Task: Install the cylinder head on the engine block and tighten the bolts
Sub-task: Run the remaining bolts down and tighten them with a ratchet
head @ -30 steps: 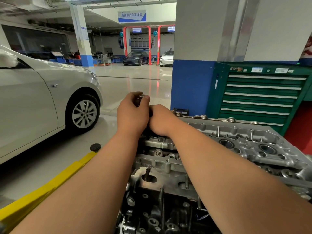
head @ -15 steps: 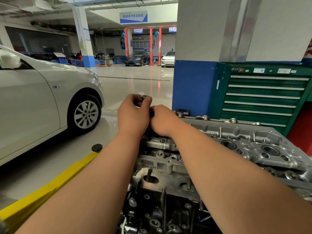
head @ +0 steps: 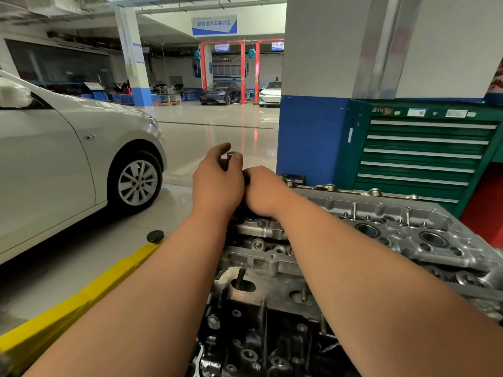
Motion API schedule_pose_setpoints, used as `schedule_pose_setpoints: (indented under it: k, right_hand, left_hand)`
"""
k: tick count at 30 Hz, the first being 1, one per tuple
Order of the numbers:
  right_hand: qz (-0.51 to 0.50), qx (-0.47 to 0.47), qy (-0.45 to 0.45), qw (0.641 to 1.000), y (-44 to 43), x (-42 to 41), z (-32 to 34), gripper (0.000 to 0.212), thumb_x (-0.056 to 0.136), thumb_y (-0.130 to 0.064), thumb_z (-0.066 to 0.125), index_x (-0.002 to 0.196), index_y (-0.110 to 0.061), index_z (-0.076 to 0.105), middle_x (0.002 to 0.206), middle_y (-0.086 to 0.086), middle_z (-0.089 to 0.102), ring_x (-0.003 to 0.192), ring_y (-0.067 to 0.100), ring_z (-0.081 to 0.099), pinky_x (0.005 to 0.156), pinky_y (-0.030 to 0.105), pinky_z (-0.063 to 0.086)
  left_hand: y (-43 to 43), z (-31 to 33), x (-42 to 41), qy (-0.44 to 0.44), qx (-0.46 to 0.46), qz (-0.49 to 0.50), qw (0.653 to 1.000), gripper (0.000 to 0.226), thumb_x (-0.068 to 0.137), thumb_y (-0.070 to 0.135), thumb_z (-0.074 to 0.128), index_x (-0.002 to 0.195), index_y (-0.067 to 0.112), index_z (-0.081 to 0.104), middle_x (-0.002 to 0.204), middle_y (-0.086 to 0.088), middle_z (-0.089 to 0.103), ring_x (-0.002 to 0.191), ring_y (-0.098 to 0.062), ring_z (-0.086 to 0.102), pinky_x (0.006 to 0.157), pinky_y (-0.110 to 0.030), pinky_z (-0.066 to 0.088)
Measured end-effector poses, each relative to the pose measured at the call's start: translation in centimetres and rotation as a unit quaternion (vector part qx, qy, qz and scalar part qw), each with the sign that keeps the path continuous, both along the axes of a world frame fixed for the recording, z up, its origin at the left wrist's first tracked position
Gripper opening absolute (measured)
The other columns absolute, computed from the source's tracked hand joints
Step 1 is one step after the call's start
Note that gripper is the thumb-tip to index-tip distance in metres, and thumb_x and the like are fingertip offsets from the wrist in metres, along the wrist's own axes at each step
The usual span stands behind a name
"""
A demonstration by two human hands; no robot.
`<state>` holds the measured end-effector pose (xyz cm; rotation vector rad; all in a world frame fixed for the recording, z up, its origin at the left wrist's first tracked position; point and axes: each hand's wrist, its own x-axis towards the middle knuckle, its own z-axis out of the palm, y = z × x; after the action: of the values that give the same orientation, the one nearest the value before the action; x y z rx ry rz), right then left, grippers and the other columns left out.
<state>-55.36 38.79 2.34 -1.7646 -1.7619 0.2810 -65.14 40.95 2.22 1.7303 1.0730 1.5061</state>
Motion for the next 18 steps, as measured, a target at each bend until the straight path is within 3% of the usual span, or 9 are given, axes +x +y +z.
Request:
schedule_pose_setpoints:
  k: [2,4,7,9,13,18]
  right_hand:
    - [-0.007,0.003,-0.024,1.000,0.07,0.18,0.01,0.030,0.087,-0.002,0.050,0.059,-0.013,0.052,0.058,0.003,0.051,0.053,0.014,0.043,0.049,0.026,0.031]
    - [-0.022,-0.006,-0.075,0.997,0.17,0.02,-0.06,0.035,0.088,-0.001,0.047,0.056,-0.016,0.043,0.058,0.000,0.046,0.053,0.013,0.040,0.051,0.025,0.029]
    - [-0.029,-0.012,-0.040,0.999,0.44,0.04,-0.16,0.026,0.087,-0.004,0.048,0.064,-0.014,0.053,0.064,0.003,0.054,0.057,0.018,0.049,0.051,0.027,0.034]
    - [-0.017,-0.008,0.000,1.000,0.36,-0.04,-0.07,0.018,0.086,-0.006,0.049,0.074,-0.012,0.061,0.070,0.006,0.061,0.063,0.022,0.055,0.055,0.030,0.040]
    - [-0.006,-0.010,-0.002,1.000,0.18,0.11,-0.03,0.027,0.087,-0.003,0.049,0.064,-0.015,0.056,0.063,0.003,0.056,0.056,0.017,0.049,0.050,0.026,0.034]
    - [-0.032,-0.012,-0.036,0.999,0.52,0.14,-0.09,0.032,0.087,-0.002,0.048,0.059,-0.016,0.047,0.059,0.002,0.049,0.053,0.015,0.044,0.049,0.026,0.029]
  left_hand:
    - [-0.09,0.03,0.19,-0.012,-0.011,-0.009,1.000,0.034,0.095,0.033,0.053,0.128,0.023,0.054,0.096,0.011,0.065,0.091,-0.012,0.062,0.079,-0.028,0.047]
    - [0.04,-0.13,0.27,-0.002,-0.009,0.002,1.000,0.029,0.089,0.037,0.062,0.113,0.021,0.057,0.088,0.016,0.059,0.086,-0.008,0.059,0.072,-0.024,0.044]
    - [0.42,-0.39,0.05,0.004,-0.012,0.018,1.000,0.026,0.086,0.038,0.068,0.098,0.016,0.059,0.085,0.008,0.061,0.082,-0.012,0.060,0.066,-0.023,0.044]
    - [0.55,-0.39,-0.04,0.002,-0.012,0.021,1.000,0.026,0.089,0.036,0.065,0.103,0.015,0.061,0.087,0.006,0.064,0.086,-0.014,0.063,0.072,-0.027,0.048]
    - [0.46,-0.36,0.20,-0.001,-0.010,0.009,1.000,0.028,0.093,0.034,0.059,0.118,0.021,0.055,0.082,0.015,0.059,0.078,0.001,0.058,0.063,-0.017,0.042]
    - [0.83,-0.61,0.24,0.002,-0.015,0.023,1.000,0.027,0.086,0.038,0.067,0.100,0.019,0.053,0.081,0.015,0.056,0.074,0.002,0.054,0.059,-0.015,0.036]
